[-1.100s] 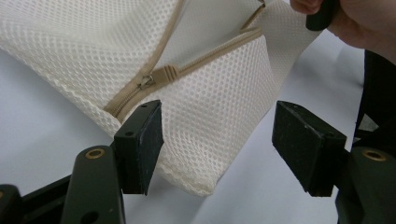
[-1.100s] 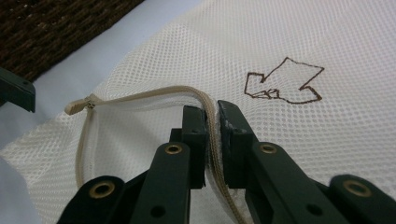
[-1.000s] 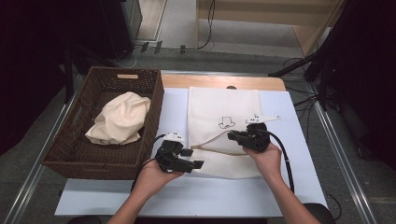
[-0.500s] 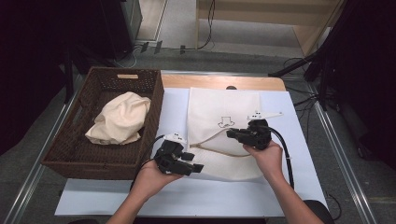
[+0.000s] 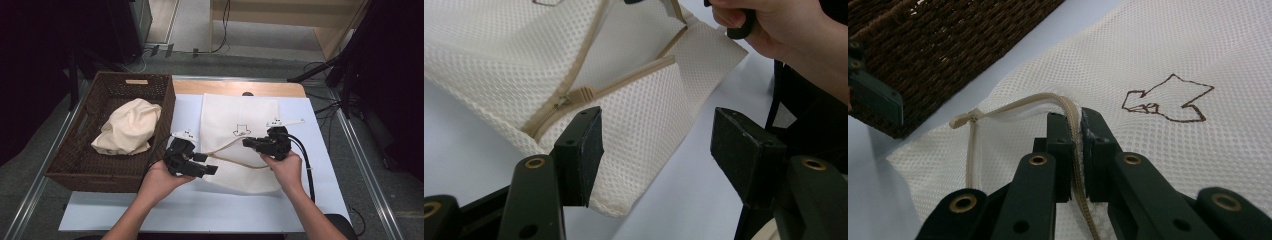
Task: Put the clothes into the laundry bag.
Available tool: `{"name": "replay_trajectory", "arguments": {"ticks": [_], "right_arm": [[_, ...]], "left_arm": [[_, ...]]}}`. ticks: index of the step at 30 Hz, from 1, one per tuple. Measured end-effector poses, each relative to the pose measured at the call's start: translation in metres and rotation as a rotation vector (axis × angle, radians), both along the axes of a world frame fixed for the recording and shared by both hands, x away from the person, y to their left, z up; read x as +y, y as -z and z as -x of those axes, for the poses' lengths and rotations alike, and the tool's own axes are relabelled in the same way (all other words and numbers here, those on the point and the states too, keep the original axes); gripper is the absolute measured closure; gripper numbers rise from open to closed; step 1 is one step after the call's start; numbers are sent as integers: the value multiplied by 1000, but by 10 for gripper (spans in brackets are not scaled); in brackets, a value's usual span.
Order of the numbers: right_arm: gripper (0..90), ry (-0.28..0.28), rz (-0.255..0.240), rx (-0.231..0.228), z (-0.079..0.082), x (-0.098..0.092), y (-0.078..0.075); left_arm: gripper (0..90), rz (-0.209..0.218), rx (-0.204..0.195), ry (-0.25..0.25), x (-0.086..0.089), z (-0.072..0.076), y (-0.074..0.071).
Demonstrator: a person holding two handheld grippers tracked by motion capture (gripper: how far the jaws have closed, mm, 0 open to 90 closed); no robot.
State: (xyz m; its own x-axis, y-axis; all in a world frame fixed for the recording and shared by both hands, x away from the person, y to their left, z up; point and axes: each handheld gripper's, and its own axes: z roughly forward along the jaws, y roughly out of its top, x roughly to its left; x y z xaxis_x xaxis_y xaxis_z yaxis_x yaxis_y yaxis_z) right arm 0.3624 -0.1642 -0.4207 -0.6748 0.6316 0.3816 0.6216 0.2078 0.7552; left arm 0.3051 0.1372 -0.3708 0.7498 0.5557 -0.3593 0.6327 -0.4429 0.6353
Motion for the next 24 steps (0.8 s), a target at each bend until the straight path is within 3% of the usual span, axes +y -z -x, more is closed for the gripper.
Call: {"name": "replay_trajectory", "arguments": {"ticks": [7,18,24], "right_arm": [[842,10,-7,36,-1,1,0],[835,10,1,23,0,1,0],[828,9,5,21,1,2,-1]], "left_arm": [[354,-10,2,-3,11,-11,-19],[346,-40,-12,-27,38,-23,-44],[346,-55,-10,-46,50,-29,-49]]}}
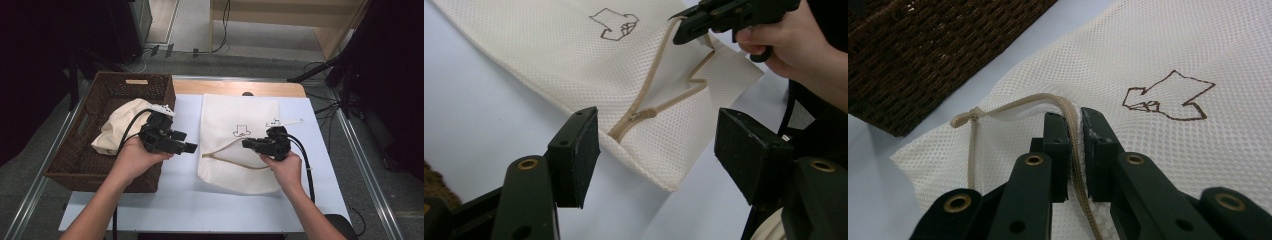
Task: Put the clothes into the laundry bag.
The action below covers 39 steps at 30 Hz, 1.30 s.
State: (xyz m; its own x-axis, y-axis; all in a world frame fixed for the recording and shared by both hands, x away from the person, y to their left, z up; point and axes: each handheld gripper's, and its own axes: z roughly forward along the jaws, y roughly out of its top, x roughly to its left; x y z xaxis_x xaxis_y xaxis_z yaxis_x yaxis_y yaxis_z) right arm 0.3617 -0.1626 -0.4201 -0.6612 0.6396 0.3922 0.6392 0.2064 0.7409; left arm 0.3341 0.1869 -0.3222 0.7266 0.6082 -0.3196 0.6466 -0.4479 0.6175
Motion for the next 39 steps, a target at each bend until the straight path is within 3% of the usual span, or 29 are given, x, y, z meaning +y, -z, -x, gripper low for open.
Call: {"name": "replay_trajectory", "arguments": {"ticks": [10,19,21,23,26,33,37,39], "right_arm": [[828,-3,2,1,1,0,0],[830,-4,3,2,1,-1,0],[829,-4,4,1,1,0,0],[829,-3,2,5,1,0,0],[830,-2,2,6,1,0,0],[830,-2,3,4,1,0,0],[830,-3,5,7,1,1,1],[829,-5,8,9,1,1,1]], "left_arm": [[346,-35,1,-32,24,-11,-6],[343,-59,1,-106,66,-25,-7],[341,-72,-17,-114,76,-28,-8],[318,-95,-23,-130,86,-31,-9],[297,-96,-18,-162,99,-38,-7],[138,-121,5,-270,129,-60,7],[110,-109,-19,-314,139,-71,12],[68,-139,-4,-321,141,-78,17]]}}
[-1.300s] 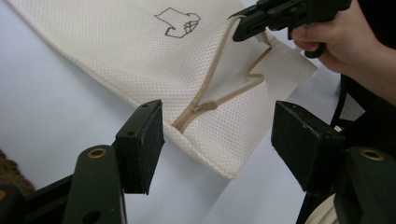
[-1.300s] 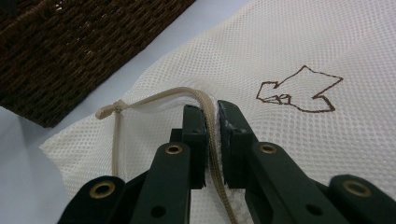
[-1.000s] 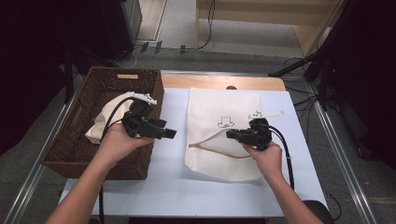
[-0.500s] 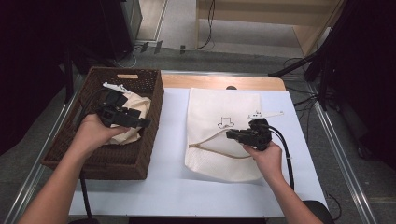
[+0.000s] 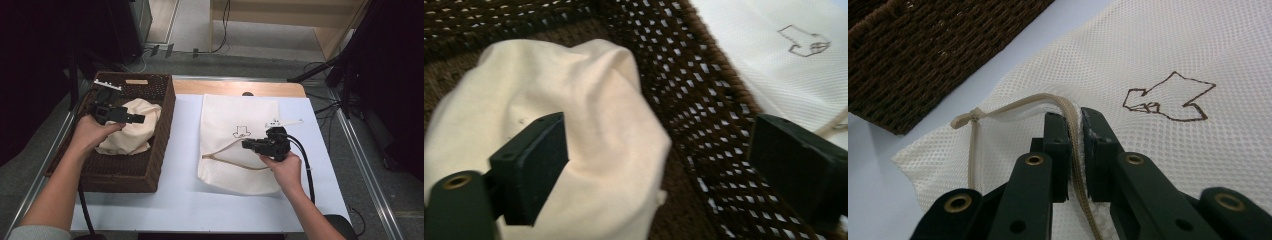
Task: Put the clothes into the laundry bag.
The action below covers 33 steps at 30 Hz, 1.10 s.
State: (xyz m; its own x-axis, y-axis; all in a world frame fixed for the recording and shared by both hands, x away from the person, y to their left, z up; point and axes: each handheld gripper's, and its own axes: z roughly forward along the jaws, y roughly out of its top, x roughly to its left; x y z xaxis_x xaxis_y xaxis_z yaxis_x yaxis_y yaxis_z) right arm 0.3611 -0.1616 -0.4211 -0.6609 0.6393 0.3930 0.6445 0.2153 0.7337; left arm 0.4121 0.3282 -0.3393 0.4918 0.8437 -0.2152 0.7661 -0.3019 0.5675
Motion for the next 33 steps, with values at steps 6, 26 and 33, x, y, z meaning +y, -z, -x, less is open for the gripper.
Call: {"name": "replay_trajectory", "arguments": {"ticks": [6,26,33], "right_arm": [[830,-3,-1,-4,0,1,0],[829,-5,4,2,-1,1,1],[829,-7,9,4,-1,1,1]], "left_arm": [[16,2,14,-71,16,-18,19],[0,-127,64,-90,12,-34,69],[0,-158,57,-122,18,-37,82]]}}
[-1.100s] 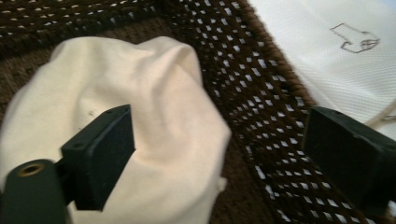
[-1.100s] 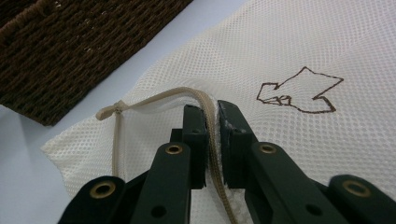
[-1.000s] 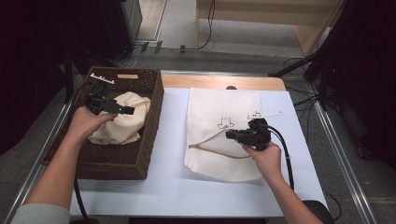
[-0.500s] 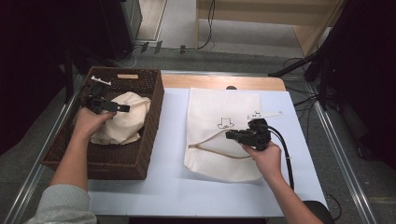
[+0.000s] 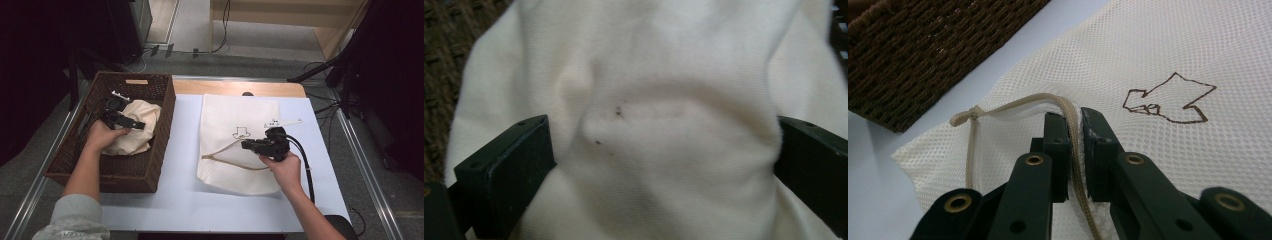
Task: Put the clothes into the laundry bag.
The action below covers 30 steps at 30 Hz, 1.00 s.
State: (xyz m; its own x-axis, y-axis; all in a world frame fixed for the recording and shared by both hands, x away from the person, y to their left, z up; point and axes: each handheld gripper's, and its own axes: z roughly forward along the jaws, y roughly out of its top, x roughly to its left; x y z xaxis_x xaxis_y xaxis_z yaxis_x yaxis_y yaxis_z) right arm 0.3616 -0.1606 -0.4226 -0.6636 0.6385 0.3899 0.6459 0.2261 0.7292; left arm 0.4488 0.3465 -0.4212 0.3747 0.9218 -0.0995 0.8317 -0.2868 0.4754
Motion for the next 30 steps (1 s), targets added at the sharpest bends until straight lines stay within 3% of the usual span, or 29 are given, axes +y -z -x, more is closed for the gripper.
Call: {"name": "replay_trajectory", "arguments": {"ticks": [7,10,14,16,17,19,21,23,24,26,30], "right_arm": [[829,-5,6,4,0,0,1],[829,-4,6,2,0,0,2],[829,-3,6,5,1,0,1],[829,-1,6,0,1,0,1],[829,-2,6,0,1,0,1],[829,0,4,-1,1,-1,1],[829,0,6,0,0,-1,2],[829,2,8,0,0,-1,2],[829,5,9,-1,0,-1,2],[829,6,8,-2,0,-2,2],[829,9,4,-1,-1,-2,2]], "left_arm": [[0,17,-19,-78,9,-2,12],[2,31,-19,-82,8,-1,16],[70,40,-38,-79,9,2,15],[135,38,-31,-67,6,4,12],[215,57,-33,-68,4,7,10],[352,97,-4,-80,4,10,9],[448,111,31,-75,3,11,6],[533,84,53,-49,-3,12,2],[557,81,78,-30,-6,12,1],[579,52,90,-14,-10,11,-3],[619,118,99,2,-10,12,-14]]}}
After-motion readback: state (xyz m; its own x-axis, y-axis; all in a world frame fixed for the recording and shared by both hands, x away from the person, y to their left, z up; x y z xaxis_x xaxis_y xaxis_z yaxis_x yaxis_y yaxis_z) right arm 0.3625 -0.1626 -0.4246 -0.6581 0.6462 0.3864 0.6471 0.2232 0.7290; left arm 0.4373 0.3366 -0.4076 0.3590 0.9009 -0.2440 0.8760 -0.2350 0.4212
